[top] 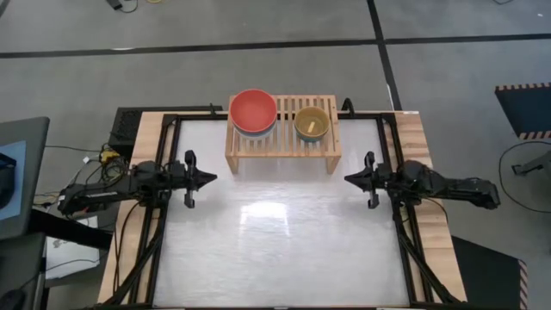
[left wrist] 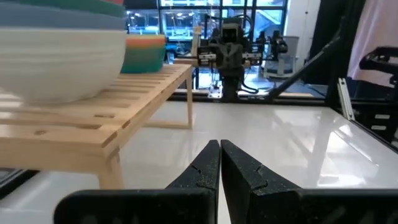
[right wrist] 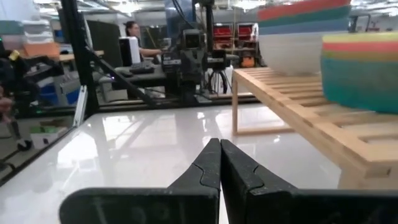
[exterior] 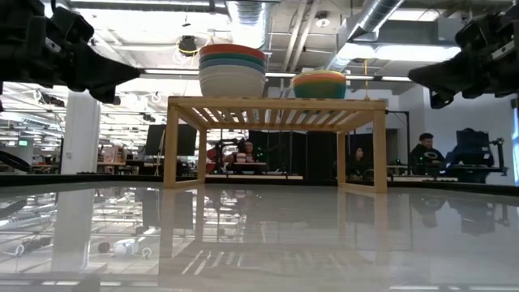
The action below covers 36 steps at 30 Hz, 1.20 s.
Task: Place and stack bowls onto a shelf
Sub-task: Return to Home Position
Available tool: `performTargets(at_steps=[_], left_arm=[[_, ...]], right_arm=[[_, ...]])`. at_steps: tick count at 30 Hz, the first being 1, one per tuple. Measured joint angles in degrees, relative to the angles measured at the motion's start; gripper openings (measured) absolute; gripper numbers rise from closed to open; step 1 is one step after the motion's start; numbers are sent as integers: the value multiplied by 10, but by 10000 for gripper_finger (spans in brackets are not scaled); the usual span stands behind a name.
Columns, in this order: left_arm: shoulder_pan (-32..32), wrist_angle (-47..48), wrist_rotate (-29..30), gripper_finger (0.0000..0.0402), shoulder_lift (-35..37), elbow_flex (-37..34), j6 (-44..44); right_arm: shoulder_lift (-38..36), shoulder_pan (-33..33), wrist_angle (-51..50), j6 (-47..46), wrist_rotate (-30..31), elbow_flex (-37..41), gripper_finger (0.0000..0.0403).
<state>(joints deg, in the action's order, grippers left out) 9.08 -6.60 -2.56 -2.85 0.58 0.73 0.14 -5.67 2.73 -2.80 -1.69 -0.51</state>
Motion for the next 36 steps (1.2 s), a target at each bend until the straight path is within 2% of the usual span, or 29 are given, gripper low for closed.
performTargets(at_steps=[3,9,36], left_arm=[[0,16,15,0,0,0,37],[0,51,33,0,-2,0,104],[0,50,33,0,-2,-2,96]], right_arm=[[0,-3,-10,-20,22,0,28],[3,-5,-17,-62,26,0,42],[3,-4,-22,-63,29,0,45]])
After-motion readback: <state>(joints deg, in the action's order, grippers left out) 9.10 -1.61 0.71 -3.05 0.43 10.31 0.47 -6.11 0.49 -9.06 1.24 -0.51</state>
